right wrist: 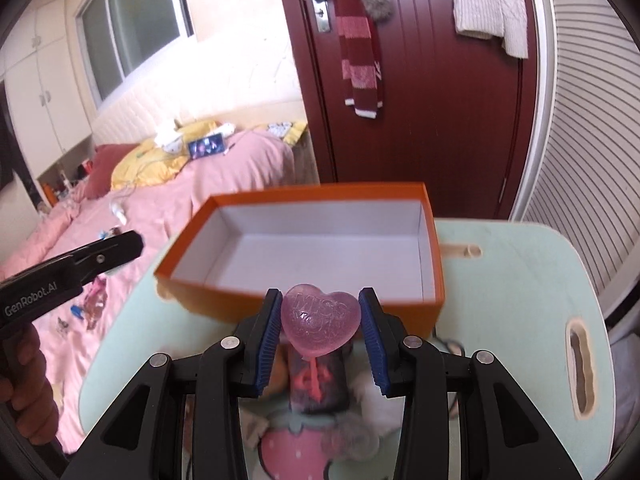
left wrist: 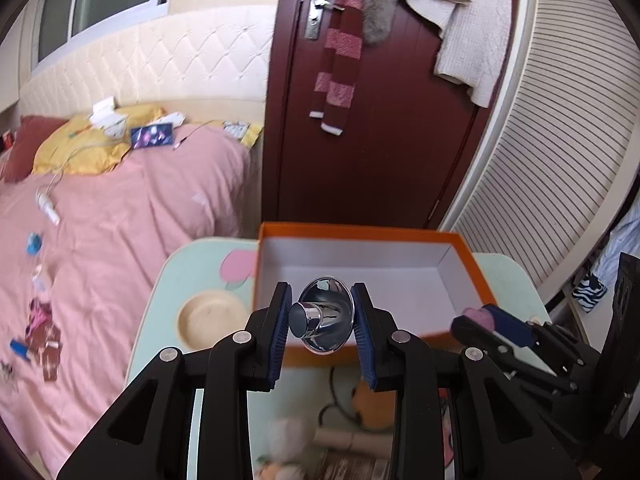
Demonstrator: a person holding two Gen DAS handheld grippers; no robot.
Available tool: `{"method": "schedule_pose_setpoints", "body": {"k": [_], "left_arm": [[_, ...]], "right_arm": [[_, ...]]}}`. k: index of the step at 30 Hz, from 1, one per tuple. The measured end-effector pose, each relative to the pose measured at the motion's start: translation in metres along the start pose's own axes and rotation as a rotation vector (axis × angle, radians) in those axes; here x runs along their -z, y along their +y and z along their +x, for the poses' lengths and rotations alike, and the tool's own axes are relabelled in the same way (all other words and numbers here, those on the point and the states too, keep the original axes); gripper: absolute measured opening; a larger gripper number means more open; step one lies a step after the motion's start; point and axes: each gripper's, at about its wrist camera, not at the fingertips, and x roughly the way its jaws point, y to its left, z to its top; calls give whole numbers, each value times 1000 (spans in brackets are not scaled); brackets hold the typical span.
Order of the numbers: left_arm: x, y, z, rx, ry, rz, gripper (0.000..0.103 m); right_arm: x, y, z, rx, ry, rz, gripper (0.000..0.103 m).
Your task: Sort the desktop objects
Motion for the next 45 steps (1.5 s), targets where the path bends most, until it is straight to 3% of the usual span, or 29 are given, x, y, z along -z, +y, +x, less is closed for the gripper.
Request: {"method": "schedule_pose_setpoints", "body": {"k": [4, 7, 11, 24, 28, 31, 33, 37, 40, 45], "left_arm": [[-9, -10, 32, 7, 47, -2, 32], [-4, -11, 52, -41, 73, 13, 32], [5, -7, 70, -67, 117, 9, 32], [12, 6, 85, -70, 168, -42, 32], [9, 12, 75, -16, 156, -70, 54], [6, 17, 65, 32, 135, -93, 62], [3, 21, 57, 41, 122, -107, 64], [0, 38, 33, 39, 55, -127, 65], [3, 53, 26, -36, 36, -127, 71], [17, 76, 37, -98, 98, -162, 71]], "right_arm": [[-14, 1, 15, -6, -15, 0, 38], [-18, 1, 32, 17, -12, -11, 38], [-14, -7, 57, 27, 40, 16, 39], [-11, -6, 68, 58, 53, -20, 39], [-9, -5, 66, 58, 48, -30, 42], [-11, -4, 62, 42, 32, -29, 54], [-13, -4, 54, 33, 3, -26, 73], [-19, -10, 31, 40, -84, -14, 73], [-22, -24, 17, 99, -120, 7, 73], [-17, -63, 19, 159, -68, 120, 72]]}}
